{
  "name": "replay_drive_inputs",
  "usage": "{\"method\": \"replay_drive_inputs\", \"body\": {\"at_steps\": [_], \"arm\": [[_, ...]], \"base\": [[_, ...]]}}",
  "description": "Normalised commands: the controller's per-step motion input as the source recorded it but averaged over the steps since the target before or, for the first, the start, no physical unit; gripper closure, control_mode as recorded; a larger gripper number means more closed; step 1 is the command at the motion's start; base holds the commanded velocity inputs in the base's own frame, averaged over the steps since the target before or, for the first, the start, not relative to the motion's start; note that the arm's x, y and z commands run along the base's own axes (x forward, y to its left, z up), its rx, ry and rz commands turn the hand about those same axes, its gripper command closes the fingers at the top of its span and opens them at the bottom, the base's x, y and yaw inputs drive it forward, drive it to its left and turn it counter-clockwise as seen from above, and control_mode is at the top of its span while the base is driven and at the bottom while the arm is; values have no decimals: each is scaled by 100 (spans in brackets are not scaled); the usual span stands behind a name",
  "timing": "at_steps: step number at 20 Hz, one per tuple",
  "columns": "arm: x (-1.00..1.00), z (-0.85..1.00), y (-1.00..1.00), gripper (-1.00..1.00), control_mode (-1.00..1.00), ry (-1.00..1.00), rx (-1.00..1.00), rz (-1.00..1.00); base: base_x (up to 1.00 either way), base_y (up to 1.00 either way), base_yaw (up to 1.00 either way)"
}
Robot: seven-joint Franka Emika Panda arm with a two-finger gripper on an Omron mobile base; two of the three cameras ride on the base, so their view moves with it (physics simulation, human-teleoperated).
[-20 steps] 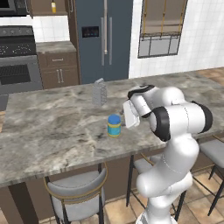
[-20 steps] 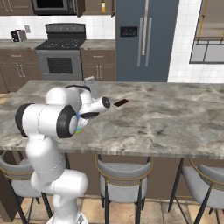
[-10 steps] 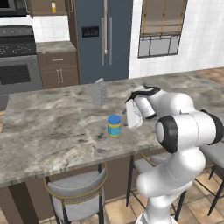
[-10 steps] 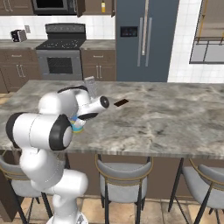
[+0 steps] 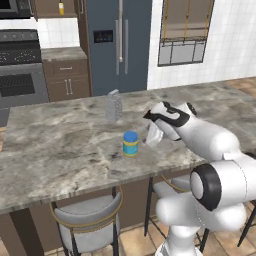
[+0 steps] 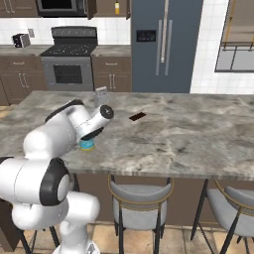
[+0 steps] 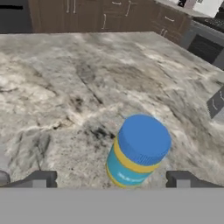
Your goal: Move the mustard and mayonnaise from the cabinet to the dining counter.
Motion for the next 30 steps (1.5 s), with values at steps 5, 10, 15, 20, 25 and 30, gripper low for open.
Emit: {"method": "replay_drive_inputs", "body": {"at_steps": [5,10,15,20,25,30], "arm": [[-44,36,0,-100,-100,14,0,-34],[-45,40,0,-100,-100,11,0,-33],[-45,39,0,-100,-100,11,0,-30],[-44,34,14,-100,-100,4,0,-26],[-49,38,6,-100,-100,1,0,-19],[-57,38,1,-100,-100,0,0,-14]], "base": [[0,0,0],[0,0,0],[0,0,0],[0,0,0],[0,0,0],[0,0,0]]}}
